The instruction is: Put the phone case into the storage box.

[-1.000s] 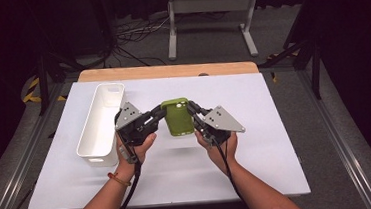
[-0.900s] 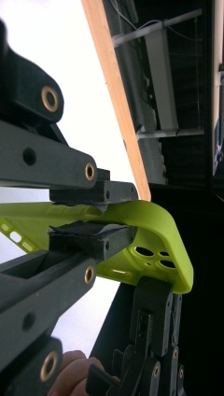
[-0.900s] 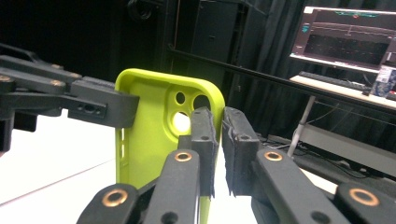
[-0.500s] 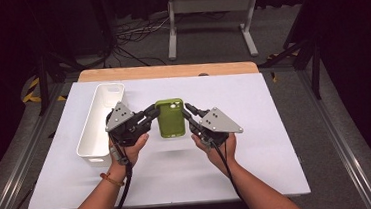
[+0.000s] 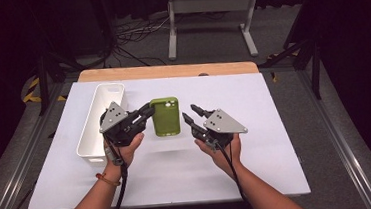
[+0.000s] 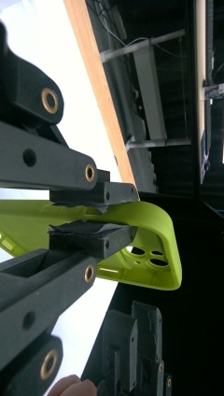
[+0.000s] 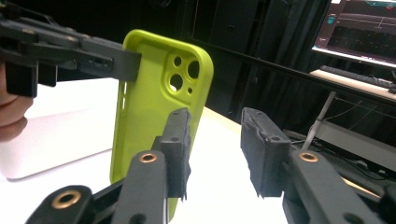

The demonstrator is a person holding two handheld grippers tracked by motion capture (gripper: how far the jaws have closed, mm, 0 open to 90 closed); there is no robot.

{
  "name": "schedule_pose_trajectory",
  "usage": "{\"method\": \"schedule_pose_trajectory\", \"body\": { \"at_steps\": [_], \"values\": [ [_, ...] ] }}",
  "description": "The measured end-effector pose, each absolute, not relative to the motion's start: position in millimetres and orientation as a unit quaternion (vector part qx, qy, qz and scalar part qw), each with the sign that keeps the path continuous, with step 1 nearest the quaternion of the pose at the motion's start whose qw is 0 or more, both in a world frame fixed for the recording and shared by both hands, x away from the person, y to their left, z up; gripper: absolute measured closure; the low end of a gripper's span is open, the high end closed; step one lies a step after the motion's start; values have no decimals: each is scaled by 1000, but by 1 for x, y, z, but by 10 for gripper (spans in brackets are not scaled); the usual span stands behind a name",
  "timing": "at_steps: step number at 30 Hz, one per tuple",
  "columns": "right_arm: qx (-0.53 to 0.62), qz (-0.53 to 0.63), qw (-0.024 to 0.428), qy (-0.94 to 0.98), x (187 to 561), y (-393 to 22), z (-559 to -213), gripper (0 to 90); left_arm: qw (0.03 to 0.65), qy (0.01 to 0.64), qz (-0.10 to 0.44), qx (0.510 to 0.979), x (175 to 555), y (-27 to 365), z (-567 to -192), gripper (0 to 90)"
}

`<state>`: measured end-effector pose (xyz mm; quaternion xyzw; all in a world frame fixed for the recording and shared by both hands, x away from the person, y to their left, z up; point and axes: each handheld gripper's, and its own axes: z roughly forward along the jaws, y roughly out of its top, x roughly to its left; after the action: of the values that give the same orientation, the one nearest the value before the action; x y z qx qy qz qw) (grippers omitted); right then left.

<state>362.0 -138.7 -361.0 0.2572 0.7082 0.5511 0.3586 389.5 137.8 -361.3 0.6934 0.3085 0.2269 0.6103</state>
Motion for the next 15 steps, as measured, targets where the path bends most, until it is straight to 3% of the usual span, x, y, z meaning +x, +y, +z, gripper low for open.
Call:
{"method": "schedule_pose_trajectory", "body": {
  "at_steps": [15],
  "values": [
    [242, 532, 351, 731, 350, -162, -377, 481, 610, 309, 233, 692, 390, 144, -360, 810]
  ]
}}
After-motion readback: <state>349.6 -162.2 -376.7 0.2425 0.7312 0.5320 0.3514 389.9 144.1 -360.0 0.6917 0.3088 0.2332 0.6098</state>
